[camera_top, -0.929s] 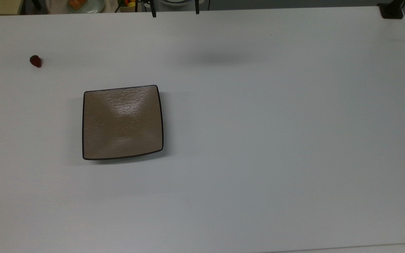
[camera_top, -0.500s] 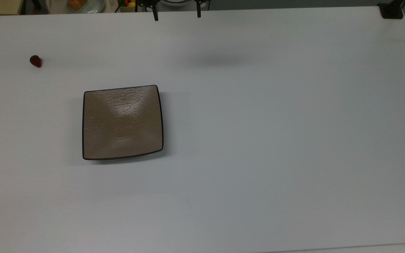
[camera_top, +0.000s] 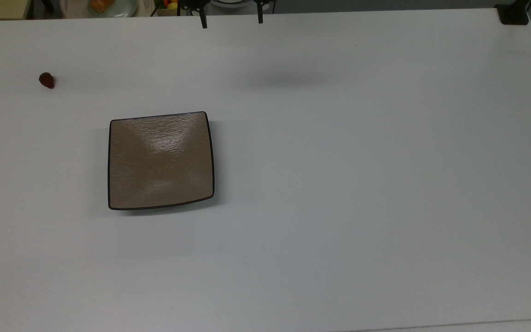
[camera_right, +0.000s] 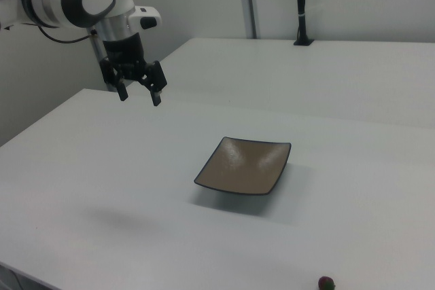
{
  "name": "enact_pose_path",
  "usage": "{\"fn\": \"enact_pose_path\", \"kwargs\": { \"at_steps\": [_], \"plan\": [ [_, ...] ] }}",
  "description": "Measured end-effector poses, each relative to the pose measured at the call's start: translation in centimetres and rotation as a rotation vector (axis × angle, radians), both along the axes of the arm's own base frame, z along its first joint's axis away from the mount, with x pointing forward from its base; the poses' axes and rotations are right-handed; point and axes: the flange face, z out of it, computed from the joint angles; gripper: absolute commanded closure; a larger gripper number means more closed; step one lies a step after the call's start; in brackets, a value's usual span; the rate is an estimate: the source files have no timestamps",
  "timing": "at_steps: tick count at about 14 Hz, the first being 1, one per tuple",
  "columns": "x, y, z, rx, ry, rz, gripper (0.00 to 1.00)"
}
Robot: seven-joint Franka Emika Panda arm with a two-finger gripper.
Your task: Strawberries on a ceramic plate
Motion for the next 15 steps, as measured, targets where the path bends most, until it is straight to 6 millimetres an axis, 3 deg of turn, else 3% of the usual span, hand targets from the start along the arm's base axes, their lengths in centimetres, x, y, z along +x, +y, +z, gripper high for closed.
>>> {"fn": "enact_pose_path", "kwargs": {
  "at_steps": [3, 8, 12, 15],
  "plan": [
    [0.2, -1.1, -0.1, -0.003, -0.002, 0.056, 0.00],
    [0.6, -5.1, -0.1, -0.014, -0.012, 0.226, 0.00],
    [0.6, -10.5, -0.2, -0.023, -0.017, 0.325, 0.00],
    [0.1, -16.5, -0.4, -0.028, -0.016, 0.336, 0.00]
  ]
}}
